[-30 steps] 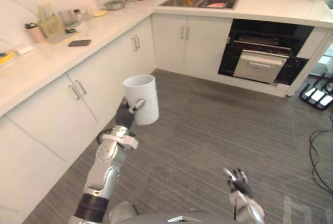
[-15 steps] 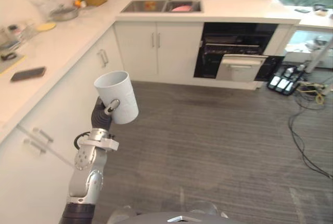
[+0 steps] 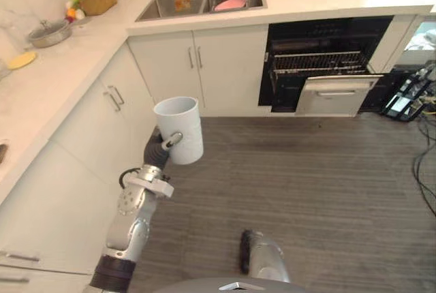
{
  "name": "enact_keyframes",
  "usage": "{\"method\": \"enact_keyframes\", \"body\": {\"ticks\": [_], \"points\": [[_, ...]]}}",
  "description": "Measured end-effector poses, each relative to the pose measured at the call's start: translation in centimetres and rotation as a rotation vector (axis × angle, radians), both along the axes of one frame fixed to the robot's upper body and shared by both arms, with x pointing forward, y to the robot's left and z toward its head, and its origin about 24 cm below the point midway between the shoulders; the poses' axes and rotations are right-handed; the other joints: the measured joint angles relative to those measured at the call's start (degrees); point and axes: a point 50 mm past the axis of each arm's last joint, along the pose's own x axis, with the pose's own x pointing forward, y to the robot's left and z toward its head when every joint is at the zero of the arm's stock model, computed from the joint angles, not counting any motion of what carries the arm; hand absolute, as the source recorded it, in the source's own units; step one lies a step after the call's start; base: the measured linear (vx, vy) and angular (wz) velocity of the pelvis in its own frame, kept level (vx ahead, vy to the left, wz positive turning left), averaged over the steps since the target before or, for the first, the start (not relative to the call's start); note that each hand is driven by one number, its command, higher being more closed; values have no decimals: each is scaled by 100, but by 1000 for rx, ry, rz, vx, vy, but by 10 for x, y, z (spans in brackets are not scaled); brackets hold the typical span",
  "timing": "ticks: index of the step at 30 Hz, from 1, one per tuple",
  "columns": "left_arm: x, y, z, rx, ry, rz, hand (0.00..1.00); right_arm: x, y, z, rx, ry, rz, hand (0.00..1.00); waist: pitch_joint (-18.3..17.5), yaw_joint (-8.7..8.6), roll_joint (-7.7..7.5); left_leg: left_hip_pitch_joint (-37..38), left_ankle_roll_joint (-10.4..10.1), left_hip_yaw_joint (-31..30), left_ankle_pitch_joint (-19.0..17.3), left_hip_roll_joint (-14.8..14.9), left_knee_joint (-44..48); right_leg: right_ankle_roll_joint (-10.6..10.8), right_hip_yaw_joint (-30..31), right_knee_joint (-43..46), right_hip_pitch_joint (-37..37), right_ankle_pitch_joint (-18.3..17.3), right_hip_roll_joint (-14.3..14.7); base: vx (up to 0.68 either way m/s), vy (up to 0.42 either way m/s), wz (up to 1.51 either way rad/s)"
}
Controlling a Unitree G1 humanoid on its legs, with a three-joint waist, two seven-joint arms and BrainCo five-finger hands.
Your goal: Walk over to the sink, pick up the cup, carry it to the dishwasher, place the cup inside the dishwasher, then close the dishwasher door
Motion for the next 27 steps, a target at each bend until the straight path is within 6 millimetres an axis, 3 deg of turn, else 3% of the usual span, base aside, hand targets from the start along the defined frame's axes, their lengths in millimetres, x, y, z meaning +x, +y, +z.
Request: {"method": "enact_keyframes", "body": {"ticks": [1,2,3,4,7,8,11,12,14,15,16,17,18,19,20,21,22,23,24,25,26,27], "points": [[-1,-6,-1,-10,8,-18,100,6,-4,3,-29,-15,31,0,15,31,26,-577,-173,-277,696,292,1249,-58,2,-199,362,-179,134,435,-77,-7],[-1,-6,-2,-14,19,-17,100,16,-12,6,-70,-38,76,0,43,55,29,-1155,-200,-331,514,396,2166,-78,15,-461,741,-257,240,637,-105,-10],[-2,-5,-4,-14,27,-14,100,22,-15,8,-89,-51,96,0,65,65,6,-1423,-144,-306,380,389,2410,-80,31,-651,972,-268,277,697,-68,-31],[-7,1,-8,-15,45,10,100,42,-25,14,-142,-104,149,0,110,211,-99,-1933,0,-36,125,221,2219,-73,153,-1123,1514,-270,295,570,-50,-47],[-18,21,-8,-29,49,107,100,85,-37,29,-225,-224,266,0,102,502,-166,-2347,-121,213,61,12,565,100,526,-1512,1883,-218,296,420,0,-78],[-25,33,-9,-32,55,173,100,115,-38,41,-267,-304,343,0,101,587,-167,-2417,-336,58,246,-36,-1036,194,749,-1588,2024,-237,292,445,42,-91],[-35,43,-11,-53,62,243,100,150,-40,62,-329,-408,335,0,118,582,-177,-2413,-702,-222,846,33,-2972,472,930,-1603,2404,-421,234,552,146,-43],[-36,43,-9,-63,47,246,100,149,-43,66,-348,-416,307,0,157,555,-185,-2511,-691,-188,944,18,-3042,633,860,-1588,2667,-550,131,510,241,4],[-37,43,-6,-62,7,238,100,146,-48,69,-377,-421,276,0,176,541,-164,-2465,-543,-16,1118,-61,-3066,829,660,-1502,3038,-834,-23,479,349,11],[-37,46,-3,-61,-32,244,100,145,-50,74,-401,-435,270,0,190,567,-155,-2354,-474,-97,1335,-138,-3058,968,670,-1369,3218,-1214,-123,442,407,-17],[-36,48,-1,-56,-48,250,100,149,-47,74,-395,-447,263,0,228,594,-258,-2335,-499,-112,1586,-255,-2806,1068,713,-1260,3313,-1443,-292,397,390,-32],[-36,51,-1,-53,-52,268,100,155,-38,75,-384,-464,266,0,314,588,-453,-2352,-479,-117,1602,-415,-2382,1059,750,-1123,3419,-1617,-526,436,436,-33],[-36,55,0,-46,-62,285,100,161,-30,79,-381,-494,259,0,287,588,-697,-2540,-233,-132,1440,-683,-1756,998,781,-1164,3538,-1842,-885,440,434,-23],[-36,55,0,-46,-63,282,100,163,-29,82,-392,-500,258,0,263,599,-763,-2598,-89,-105,1343,-786,-1545,939,777,-1242,3602,-1875,-1000,385,352,-20],[-34,53,1,-48,-67,276,100,164,-28,85,-413,-500,260,0,243,563,-850,-2641,146,-29,1124,-937,-1256,923,768,-931,3578,-1753,-1206,328,258,-1],[-29,49,4,-54,-79,259,100,167,-26,90,-417,-516,248,0,228,549,-918,-2667,251,18,868,-1128,-1065,975,736,-5,3156,-1470,-1583,395,321,7],[-26,46,7,-57,-93,247,100,169,-25,92,-418,-525,247,0,228,548,-954,-2631,314,68,771,-1220,-1040,987,728,523,2905,-1273,-1783,447,403,4],[-23,43,11,-50,-113,238,100,168,-20,91,-420,-512,269,0,222,569,-1056,-2428,428,256,662,-1363,-1103,995,741,1409,2450,-700,-2223,364,322,-20],[-23,42,12,-42,-113,244,100,167,-17,89,-413,-499,283,0,218,573,-1072,-2273,478,346,609,-1409,-1187,943,722,1693,2281,-334,-2402,372,252,-53],[-22,43,11,-34,-107,265,100,170,-9,87,-409,-489,312,0,232,538,-1015,-1937,574,444,526,-1414,-1414,752,523,2197,2037,21,-2626,348,186,-63],[-22,43,12,-31,-105,273,100,169,-2,86,-405,-480,326,0,239,466,-911,-1607,578,441,493,-1370,-1712,539,316,2741,1729,-249,-2600,330,167,-56],[-21,42,12,-29,-105,277,100,167,0,86,-403,-478,331,0,246,426,-862,-1446,561,442,494,-1337,-1878,477,269,2920,1563,-409,-2497,288,136,-35]]}}
